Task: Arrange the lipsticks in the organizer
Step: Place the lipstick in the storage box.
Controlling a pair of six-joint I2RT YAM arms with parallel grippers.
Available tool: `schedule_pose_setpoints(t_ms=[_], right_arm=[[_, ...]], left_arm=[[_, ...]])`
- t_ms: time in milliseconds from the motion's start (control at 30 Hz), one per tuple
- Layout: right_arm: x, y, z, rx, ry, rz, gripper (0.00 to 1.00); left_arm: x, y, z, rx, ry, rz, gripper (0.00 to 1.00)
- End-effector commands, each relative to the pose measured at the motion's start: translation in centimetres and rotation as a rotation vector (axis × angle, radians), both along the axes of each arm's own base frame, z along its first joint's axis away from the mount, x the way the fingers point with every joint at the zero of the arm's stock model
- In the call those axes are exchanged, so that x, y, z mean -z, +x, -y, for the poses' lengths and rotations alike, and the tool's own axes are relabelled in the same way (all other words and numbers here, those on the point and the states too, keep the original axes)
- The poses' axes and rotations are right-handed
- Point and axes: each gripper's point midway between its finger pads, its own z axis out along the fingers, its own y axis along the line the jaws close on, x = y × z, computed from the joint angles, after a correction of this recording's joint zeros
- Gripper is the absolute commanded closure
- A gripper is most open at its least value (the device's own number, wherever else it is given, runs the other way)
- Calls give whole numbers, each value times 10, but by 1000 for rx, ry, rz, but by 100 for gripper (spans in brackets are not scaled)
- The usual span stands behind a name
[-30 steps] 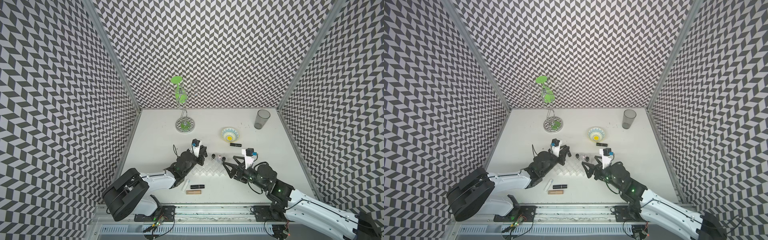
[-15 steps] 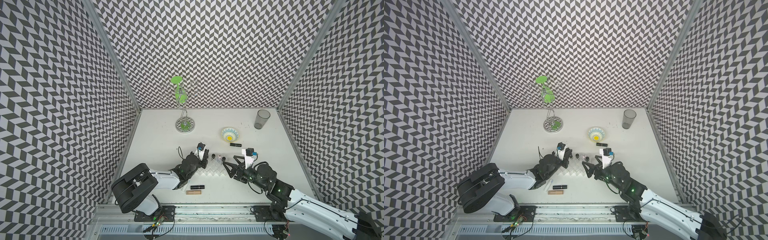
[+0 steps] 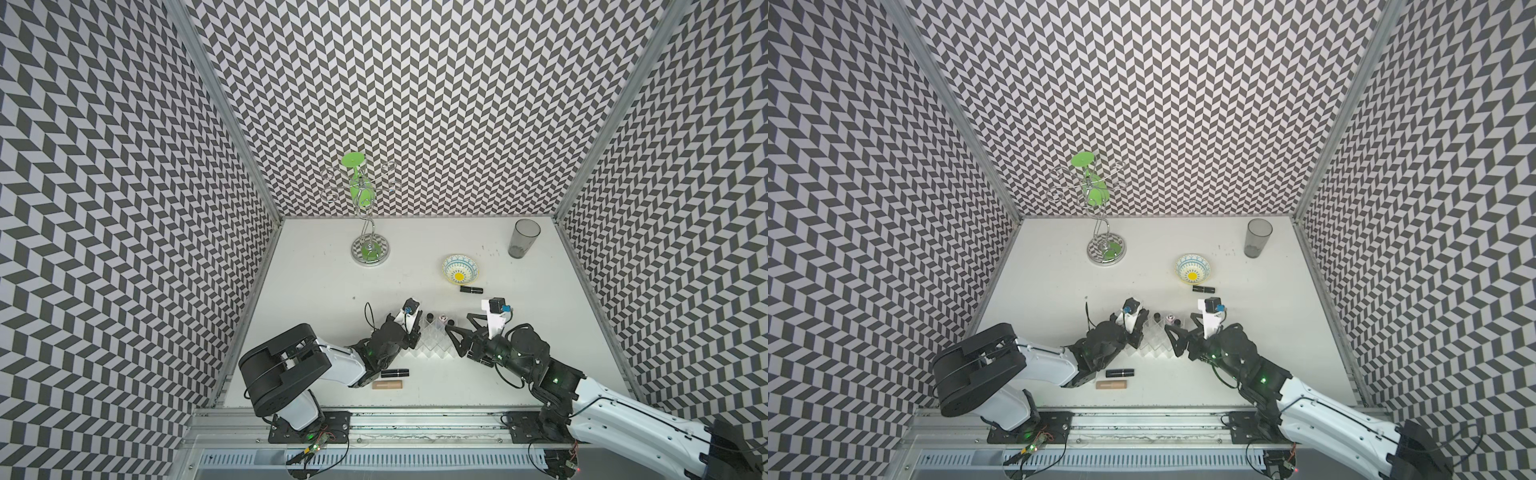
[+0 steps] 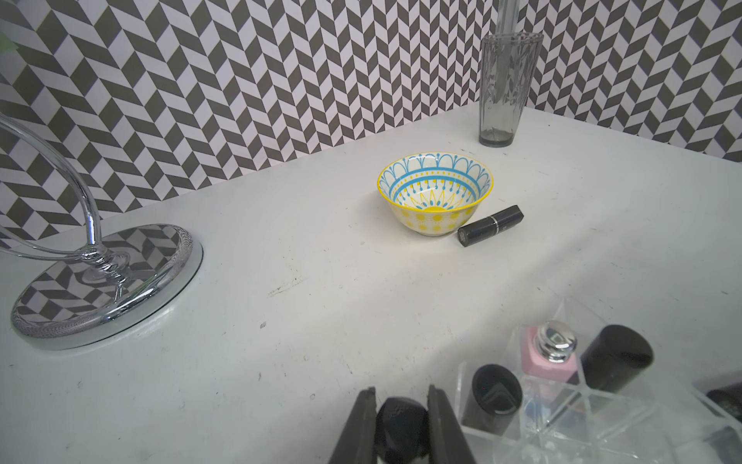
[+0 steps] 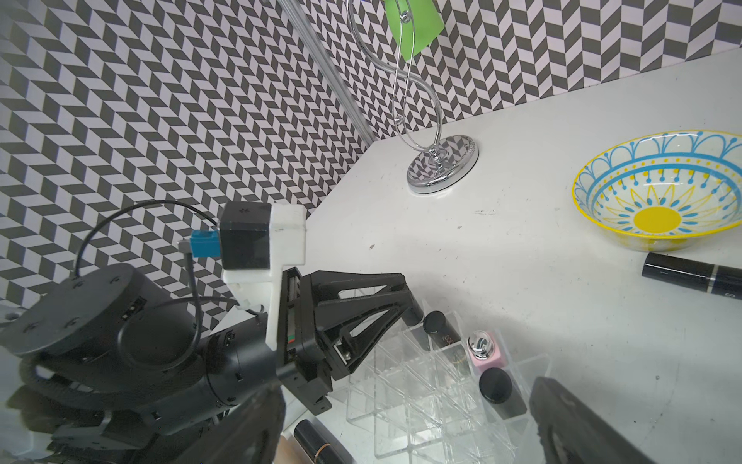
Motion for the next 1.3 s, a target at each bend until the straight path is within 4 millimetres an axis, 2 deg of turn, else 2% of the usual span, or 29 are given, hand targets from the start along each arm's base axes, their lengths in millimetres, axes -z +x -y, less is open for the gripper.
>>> schedule_pose_setpoints(t_ms=[0,67,167,200,400,500,600,700,800,933,1033,1100,1267], right_arm=[[-7,2,-1,-4,24,31,0],[-5,1,-2,-7,25,26,0],[-4,0,-5,-25,25,19,0],[-3,0,-6,-30,25,14,0],[3,-10,-15,-98,30,-39,0],[6,-30,-32,-244,13,-76,4],[17,-55,-52,-383,-59,-121,19],[35,-72,-67,-410,-185,-126,19],[48,-88,-84,-472,-249,-157,22],[47,-118,-109,-620,-280,-117,32],[46,-141,-127,-696,-316,-58,32],[49,-146,-136,-725,-339,-26,32],[56,-144,-163,-750,-431,41,32]], left_arm=[[1,1,-3,-27,-6,2,62],[-1,1,-3,-29,-22,-4,52],[-10,3,-2,-43,-56,-14,29],[-16,4,-2,-52,-75,-13,27],[-61,3,-22,-127,-217,-35,27],[-71,-6,-30,-63,-321,-104,24],[-71,-23,-36,96,-481,-218,22],[-65,-34,-45,173,-535,-293,21],[-60,-36,-55,169,-553,-313,21],[-59,-36,-66,148,-585,-304,21],[-56,-31,-76,105,-572,-293,21],[-56,-24,-85,65,-567,-275,21],[-66,-15,-102,41,-592,-237,22]])
